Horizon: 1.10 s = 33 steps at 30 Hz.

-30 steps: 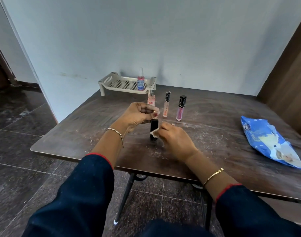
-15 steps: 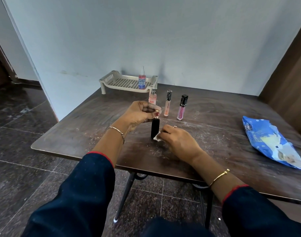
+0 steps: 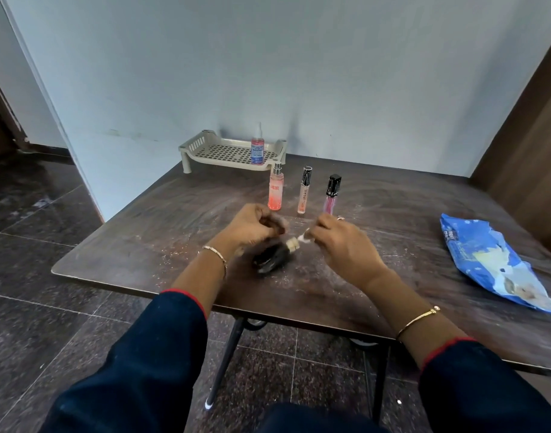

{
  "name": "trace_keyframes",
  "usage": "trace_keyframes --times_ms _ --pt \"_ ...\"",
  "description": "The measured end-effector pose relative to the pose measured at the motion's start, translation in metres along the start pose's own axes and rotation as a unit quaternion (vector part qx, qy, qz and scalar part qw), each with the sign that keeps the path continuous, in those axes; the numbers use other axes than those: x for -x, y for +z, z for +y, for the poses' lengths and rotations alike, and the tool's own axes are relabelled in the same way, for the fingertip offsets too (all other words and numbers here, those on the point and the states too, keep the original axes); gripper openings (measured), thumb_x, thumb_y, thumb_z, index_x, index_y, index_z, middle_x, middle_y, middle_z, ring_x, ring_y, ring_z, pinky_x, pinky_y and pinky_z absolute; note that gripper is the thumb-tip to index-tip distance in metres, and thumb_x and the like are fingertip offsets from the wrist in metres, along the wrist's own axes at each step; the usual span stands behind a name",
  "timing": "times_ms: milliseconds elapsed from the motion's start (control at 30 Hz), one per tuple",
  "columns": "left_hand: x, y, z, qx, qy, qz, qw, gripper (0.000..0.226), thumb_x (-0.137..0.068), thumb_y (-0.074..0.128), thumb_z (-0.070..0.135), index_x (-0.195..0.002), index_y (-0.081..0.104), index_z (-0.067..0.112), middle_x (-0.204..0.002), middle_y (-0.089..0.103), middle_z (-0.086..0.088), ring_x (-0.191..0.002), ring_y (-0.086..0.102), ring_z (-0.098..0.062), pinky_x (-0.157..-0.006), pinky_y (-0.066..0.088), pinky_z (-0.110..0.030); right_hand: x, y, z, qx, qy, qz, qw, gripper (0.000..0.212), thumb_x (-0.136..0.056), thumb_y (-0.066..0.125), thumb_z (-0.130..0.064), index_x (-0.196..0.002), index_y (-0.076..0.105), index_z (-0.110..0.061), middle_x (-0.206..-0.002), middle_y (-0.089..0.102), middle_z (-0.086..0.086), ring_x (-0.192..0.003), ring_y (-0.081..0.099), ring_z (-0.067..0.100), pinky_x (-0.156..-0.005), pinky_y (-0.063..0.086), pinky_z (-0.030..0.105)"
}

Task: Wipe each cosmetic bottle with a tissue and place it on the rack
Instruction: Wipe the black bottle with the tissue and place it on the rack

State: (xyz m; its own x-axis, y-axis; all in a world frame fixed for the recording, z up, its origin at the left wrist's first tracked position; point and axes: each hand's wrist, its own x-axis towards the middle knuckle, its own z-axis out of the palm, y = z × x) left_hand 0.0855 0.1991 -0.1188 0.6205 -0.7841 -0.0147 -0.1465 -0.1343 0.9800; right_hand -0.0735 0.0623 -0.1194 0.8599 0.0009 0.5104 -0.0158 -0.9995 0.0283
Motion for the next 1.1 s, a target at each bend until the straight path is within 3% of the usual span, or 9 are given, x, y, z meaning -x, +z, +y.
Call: trace_keyframes --times_ms 133,300,433,533,633,733,867,967,1100 --pt "0.005 -0.001 -0.017 0.131 -0.032 0.052 0.990 0.011 -0.082 0.066 -0.006 -0.087 0.068 0.004 -0.073 0.074 -0.001 -0.065 0.069 -0.008 -0.067 0.057 -0.020 -0.006 -0.004 -0.019 -0.051 0.009 0.050 0.997 0.012 -0.083 0.061 -0.002 -0.092 0.068 -0.006 -0.089 0.062 0.005 -0.069 0.059 0.021 -0.057 0.054 0.035" --pt "0.008 -0.005 -0.018 0.128 0.002 0.169 0.977 0.024 -0.084 0.061 -0.011 -0.075 0.066 0.011 -0.065 0.070 0.005 -0.059 0.065 -0.004 -0.061 0.054 -0.016 -0.004 0.001 -0.067 -0.134 0.087 0.072 0.985 0.017 -0.084 0.060 -0.004 -0.095 0.067 -0.014 -0.097 0.060 -0.002 -0.081 0.059 0.014 -0.068 0.051 0.027" --pt "0.020 -0.014 -0.015 0.131 0.046 0.288 0.947 0.024 -0.086 0.059 -0.007 -0.080 0.063 0.015 -0.077 0.064 -0.001 -0.068 0.059 -0.014 -0.059 0.048 -0.018 0.004 0.001 -0.105 -0.230 0.154 0.061 0.959 0.019 -0.088 0.056 -0.009 -0.097 0.065 -0.023 -0.099 0.056 -0.013 -0.085 0.050 0.001 -0.072 0.041 0.014" --pt "0.044 -0.019 -0.007 0.069 0.032 0.273 0.959 0.012 -0.089 0.062 0.006 -0.090 0.064 0.017 -0.082 0.064 0.001 -0.071 0.057 -0.011 -0.071 0.050 -0.023 0.005 0.006 -0.098 -0.275 0.205 0.071 0.937 0.019 -0.086 0.061 -0.008 -0.095 0.067 -0.024 -0.095 0.057 -0.014 -0.084 0.051 0.000 -0.074 0.041 0.012" --pt "0.072 -0.016 -0.002 -0.055 0.022 0.212 0.975 0.010 -0.084 0.070 0.019 -0.092 0.065 0.019 -0.083 0.064 0.004 -0.072 0.054 -0.009 -0.068 0.044 -0.020 0.004 0.011 -0.087 -0.307 0.251 0.076 0.915 0.020 -0.084 0.064 -0.006 -0.095 0.069 -0.023 -0.092 0.059 -0.013 -0.083 0.055 0.002 -0.077 0.048 0.022" --pt "0.102 -0.005 0.001 -0.136 0.004 0.183 0.974 0.029 -0.072 0.076 0.043 -0.087 0.062 0.023 -0.080 0.063 0.005 -0.072 0.056 -0.010 -0.067 0.048 -0.024 0.002 0.015 -0.084 -0.315 0.269 0.067 0.908 0.016 -0.084 0.066 -0.009 -0.093 0.068 -0.021 -0.092 0.062 -0.011 -0.083 0.058 0.006 -0.077 0.052 0.029" --pt "0.139 0.011 0.008 -0.321 -0.033 0.114 0.940 0.053 -0.060 0.069 0.070 -0.086 0.046 0.029 -0.077 0.058 0.009 -0.068 0.054 -0.009 -0.060 0.045 -0.028 0.003 0.017 -0.083 -0.298 0.264 0.060 0.915 0.016 -0.085 0.066 -0.013 -0.098 0.067 -0.021 -0.094 0.062 -0.013 -0.084 0.057 0.003 -0.076 0.048 0.022" --pt "0.152 0.016 0.003 -0.392 -0.039 0.138 0.909 0.050 -0.062 0.072 0.065 -0.085 0.042 0.033 -0.073 0.055 0.013 -0.064 0.051 -0.001 -0.056 0.037 -0.026 0.004 0.010 -0.087 -0.277 0.206 0.033 0.938 0.019 -0.086 0.063 -0.012 -0.100 0.070 -0.023 -0.097 0.061 -0.012 -0.086 0.055 0.000 -0.076 0.042 0.012" --pt "0.155 0.017 -0.007 -0.378 -0.064 0.187 0.905 0.033 -0.065 0.070 0.054 -0.085 0.054 0.033 -0.075 0.061 0.018 -0.075 0.059 -0.002 -0.065 0.049 -0.028 0.012 0.000 -0.102 -0.202 0.051 -0.027 0.978 0.024 -0.087 0.053 -0.008 -0.099 0.071 -0.019 -0.099 0.062 -0.007 -0.085 0.056 0.008 -0.073 0.049 0.022"
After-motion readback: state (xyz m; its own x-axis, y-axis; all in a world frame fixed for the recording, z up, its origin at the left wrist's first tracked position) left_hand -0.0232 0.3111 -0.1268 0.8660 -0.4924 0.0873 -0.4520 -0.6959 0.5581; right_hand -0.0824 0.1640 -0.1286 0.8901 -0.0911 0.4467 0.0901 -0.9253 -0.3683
